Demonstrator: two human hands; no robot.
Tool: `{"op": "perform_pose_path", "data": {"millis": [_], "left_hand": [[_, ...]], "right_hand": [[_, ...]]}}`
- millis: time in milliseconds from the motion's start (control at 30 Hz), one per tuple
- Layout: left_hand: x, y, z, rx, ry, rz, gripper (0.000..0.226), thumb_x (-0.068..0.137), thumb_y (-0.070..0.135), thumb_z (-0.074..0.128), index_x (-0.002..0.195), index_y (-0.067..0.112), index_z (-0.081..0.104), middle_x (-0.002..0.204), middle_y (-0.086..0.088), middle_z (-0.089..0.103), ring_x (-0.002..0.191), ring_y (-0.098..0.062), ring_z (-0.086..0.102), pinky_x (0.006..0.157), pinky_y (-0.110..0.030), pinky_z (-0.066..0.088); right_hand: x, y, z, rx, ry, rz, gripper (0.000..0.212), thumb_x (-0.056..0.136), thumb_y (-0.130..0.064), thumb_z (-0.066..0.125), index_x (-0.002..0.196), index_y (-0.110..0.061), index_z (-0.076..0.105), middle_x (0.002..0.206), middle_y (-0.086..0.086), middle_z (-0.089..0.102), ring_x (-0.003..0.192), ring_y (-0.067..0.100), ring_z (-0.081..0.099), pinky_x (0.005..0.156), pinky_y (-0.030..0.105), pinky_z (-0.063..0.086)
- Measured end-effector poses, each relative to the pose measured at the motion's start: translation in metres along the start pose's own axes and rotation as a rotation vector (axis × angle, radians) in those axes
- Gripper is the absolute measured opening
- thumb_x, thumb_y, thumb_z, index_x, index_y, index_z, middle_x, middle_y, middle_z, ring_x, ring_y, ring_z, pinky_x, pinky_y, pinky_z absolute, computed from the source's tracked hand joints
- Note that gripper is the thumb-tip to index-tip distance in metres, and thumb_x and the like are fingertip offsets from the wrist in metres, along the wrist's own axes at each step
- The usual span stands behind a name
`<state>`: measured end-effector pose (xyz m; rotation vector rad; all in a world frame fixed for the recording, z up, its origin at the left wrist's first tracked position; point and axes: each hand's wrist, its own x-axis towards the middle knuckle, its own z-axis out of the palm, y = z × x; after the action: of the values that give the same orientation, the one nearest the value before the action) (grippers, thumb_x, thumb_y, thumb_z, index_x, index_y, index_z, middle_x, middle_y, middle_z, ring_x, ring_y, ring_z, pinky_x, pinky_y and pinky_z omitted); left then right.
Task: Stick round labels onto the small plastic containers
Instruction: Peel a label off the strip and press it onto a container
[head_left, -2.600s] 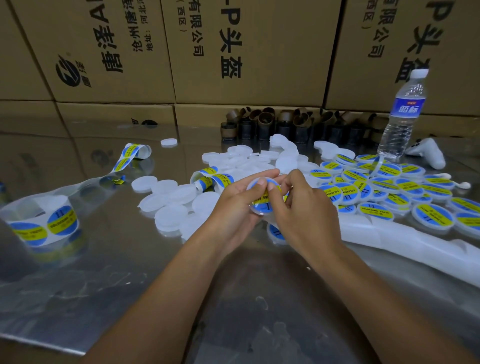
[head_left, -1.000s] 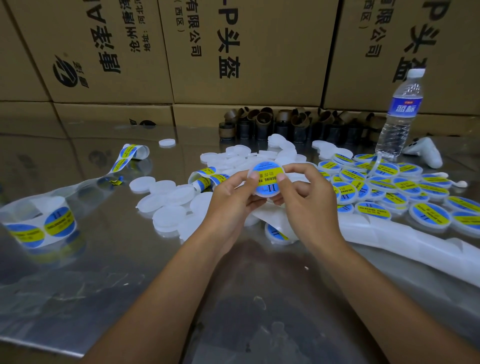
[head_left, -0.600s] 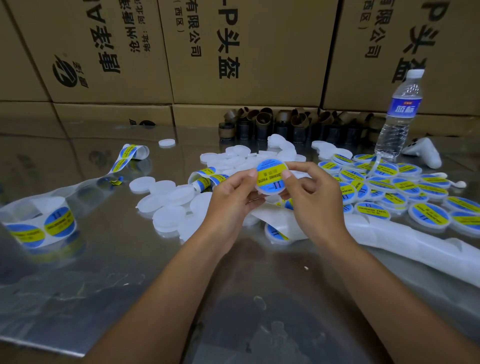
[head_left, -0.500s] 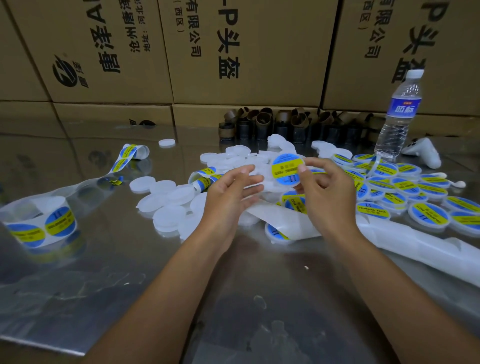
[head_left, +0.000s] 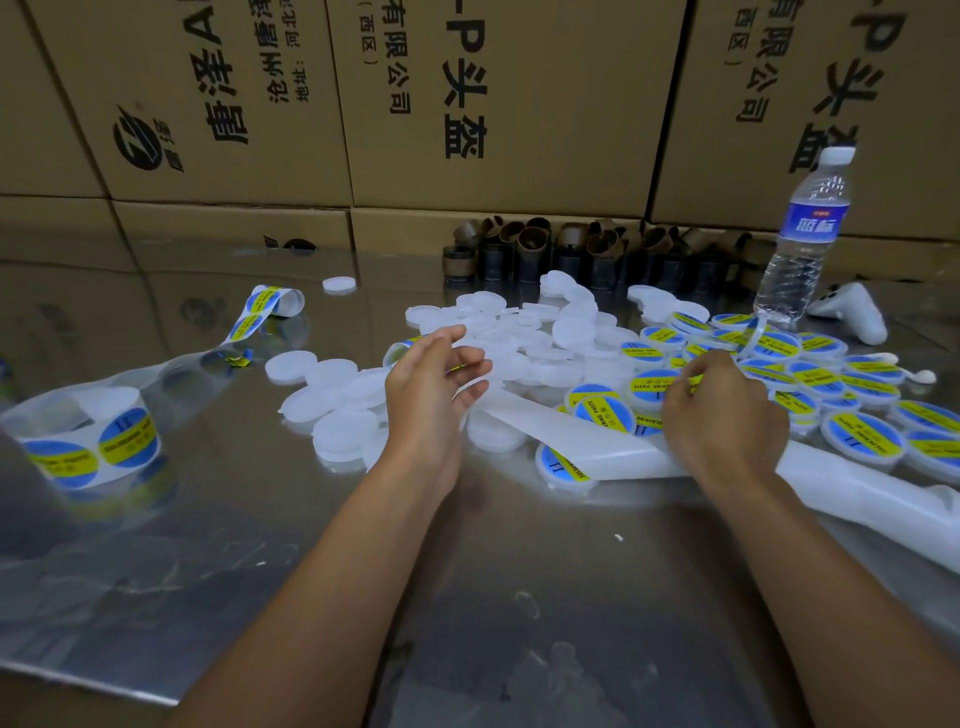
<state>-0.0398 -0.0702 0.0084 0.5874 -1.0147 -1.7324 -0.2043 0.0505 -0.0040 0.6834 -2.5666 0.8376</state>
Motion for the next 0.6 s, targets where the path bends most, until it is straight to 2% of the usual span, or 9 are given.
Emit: {"op": "perform_pose_path", "data": {"millis": [100, 200, 267, 333, 400, 433, 500, 600], "left_hand": [[-0.001, 0.001, -0.001, 0.004, 0.006, -0.006, 0.019, 0.098, 0.014, 0.046, 0.087, 0.017, 0.061, 0.06, 0.003, 0.06, 0.059, -0.009, 0.064, 0.059, -0.018, 0.051], [-0.001, 0.001, -0.002, 0.008, 0.021, -0.01, 0.018, 0.097, 0.013, 0.047, 0.087, 0.016, 0.062, 0.063, 0.002, 0.06, 0.061, -0.01, 0.064, 0.059, -0.019, 0.051], [-0.001, 0.002, -0.002, 0.009, 0.036, -0.011, 0.019, 0.097, 0.013, 0.047, 0.086, 0.016, 0.062, 0.064, 0.001, 0.059, 0.062, -0.011, 0.063, 0.059, -0.019, 0.051], [-0.001, 0.002, -0.002, 0.011, 0.056, -0.009, 0.018, 0.096, 0.012, 0.047, 0.086, 0.016, 0.062, 0.063, 0.001, 0.058, 0.06, -0.011, 0.062, 0.057, -0.019, 0.05], [-0.001, 0.002, -0.002, 0.014, 0.072, -0.005, 0.018, 0.096, 0.012, 0.047, 0.087, 0.015, 0.061, 0.062, 0.001, 0.058, 0.058, -0.01, 0.062, 0.057, -0.019, 0.05], [-0.001, 0.003, -0.003, 0.015, 0.077, -0.003, 0.017, 0.096, 0.011, 0.047, 0.087, 0.015, 0.061, 0.061, 0.001, 0.058, 0.057, -0.01, 0.062, 0.056, -0.019, 0.049], [-0.001, 0.002, -0.003, 0.014, 0.081, -0.003, 0.018, 0.096, 0.011, 0.047, 0.086, 0.015, 0.062, 0.06, 0.002, 0.059, 0.057, -0.01, 0.062, 0.056, -0.019, 0.05], [-0.001, 0.002, -0.003, 0.015, 0.078, -0.004, 0.018, 0.096, 0.012, 0.047, 0.086, 0.016, 0.061, 0.059, 0.003, 0.059, 0.058, -0.01, 0.063, 0.056, -0.019, 0.05]], "right_hand": [[-0.002, -0.001, -0.001, -0.101, 0.011, -0.037, 0.02, 0.093, -0.017, 0.044, 0.1, -0.008, 0.06, 0.093, 0.02, 0.067, 0.095, 0.039, 0.059, 0.083, 0.04, 0.034], [-0.008, -0.011, -0.007, -0.057, 0.153, -0.181, 0.018, 0.091, -0.016, 0.048, 0.096, -0.009, 0.064, 0.087, 0.016, 0.068, 0.092, 0.036, 0.059, 0.082, 0.04, 0.03], [-0.018, -0.026, -0.014, 0.113, 0.265, -0.398, 0.015, 0.086, -0.012, 0.053, 0.088, -0.009, 0.067, 0.08, 0.011, 0.068, 0.086, 0.035, 0.059, 0.08, 0.04, 0.033], [-0.035, -0.044, -0.017, 0.226, 0.289, -0.686, 0.011, 0.079, -0.009, 0.058, 0.079, -0.008, 0.069, 0.072, 0.007, 0.067, 0.075, 0.032, 0.06, 0.073, 0.039, 0.038], [-0.052, -0.059, -0.012, 0.223, 0.193, -0.927, 0.008, 0.076, -0.011, 0.062, 0.075, -0.011, 0.071, 0.07, 0.004, 0.066, 0.071, 0.029, 0.06, 0.067, 0.038, 0.042], [-0.058, -0.064, -0.008, 0.178, 0.134, -0.991, 0.009, 0.077, -0.013, 0.063, 0.075, -0.013, 0.072, 0.071, 0.002, 0.067, 0.073, 0.028, 0.061, 0.066, 0.036, 0.044], [-0.063, -0.071, 0.0, 0.06, -0.011, -1.001, 0.016, 0.084, -0.02, 0.057, 0.086, -0.017, 0.073, 0.082, -0.002, 0.068, 0.088, 0.026, 0.059, 0.074, 0.035, 0.043], [-0.057, -0.067, 0.012, -0.033, -0.191, -0.931, 0.032, 0.096, -0.034, 0.04, 0.115, -0.025, 0.064, 0.11, -0.005, 0.06, 0.113, 0.02, 0.042, 0.086, 0.031, 0.027]]}}
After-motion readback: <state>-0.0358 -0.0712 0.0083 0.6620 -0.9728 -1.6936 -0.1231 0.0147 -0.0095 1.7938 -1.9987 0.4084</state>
